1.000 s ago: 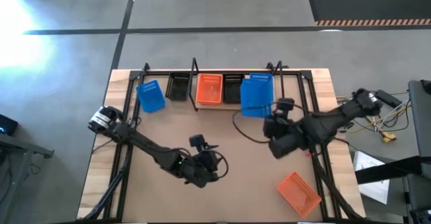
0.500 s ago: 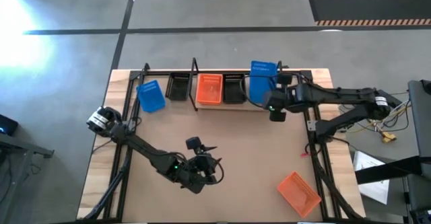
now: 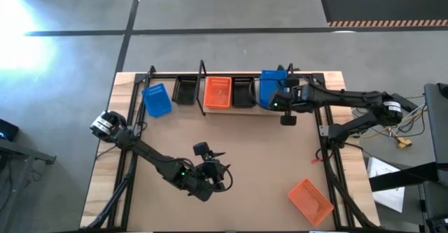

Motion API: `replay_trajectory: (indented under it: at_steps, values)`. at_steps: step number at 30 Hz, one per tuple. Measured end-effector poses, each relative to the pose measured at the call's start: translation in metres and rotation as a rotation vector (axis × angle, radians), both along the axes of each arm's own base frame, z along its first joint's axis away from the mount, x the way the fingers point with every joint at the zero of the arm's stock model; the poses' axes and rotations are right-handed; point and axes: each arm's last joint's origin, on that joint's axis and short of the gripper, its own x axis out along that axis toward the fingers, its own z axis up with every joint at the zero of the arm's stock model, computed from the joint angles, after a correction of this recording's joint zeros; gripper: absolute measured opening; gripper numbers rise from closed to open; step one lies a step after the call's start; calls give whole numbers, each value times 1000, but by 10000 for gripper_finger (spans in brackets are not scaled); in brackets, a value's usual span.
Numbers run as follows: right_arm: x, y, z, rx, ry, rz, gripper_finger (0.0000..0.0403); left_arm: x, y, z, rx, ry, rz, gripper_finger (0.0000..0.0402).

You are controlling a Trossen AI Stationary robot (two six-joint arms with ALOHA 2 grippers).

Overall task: Stack baskets on shelf by color
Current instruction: Stack the bottom blue bin on the blue bin on the shelf, then stack the orange bin on the stacked orange bins on the shelf

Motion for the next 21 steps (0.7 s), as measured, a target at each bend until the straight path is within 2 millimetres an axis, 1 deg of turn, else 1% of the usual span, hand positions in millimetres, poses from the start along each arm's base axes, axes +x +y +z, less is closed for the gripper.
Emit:
replay_trajectory:
  at_steps: [4,8,11,14,18,21]
  values:
    - [-1,0,-9,4,10,3,17,0,0,0,-2,-1,1,210]
    - [0,0,-13,-8,5,7,38,0,0,0,-3,-2,1,210]
    - [1,0,-13,-13,1,26,66,0,0,0,-4,-2,1,210]
    - [2,0,-12,-17,-7,31,104,0,0,0,-4,-3,1,210]
    - [4,-1,-3,-21,-36,18,155,0,0,0,-6,-5,0,210]
    - [4,4,9,-19,-107,-18,176,0,0,0,-6,-5,0,210]
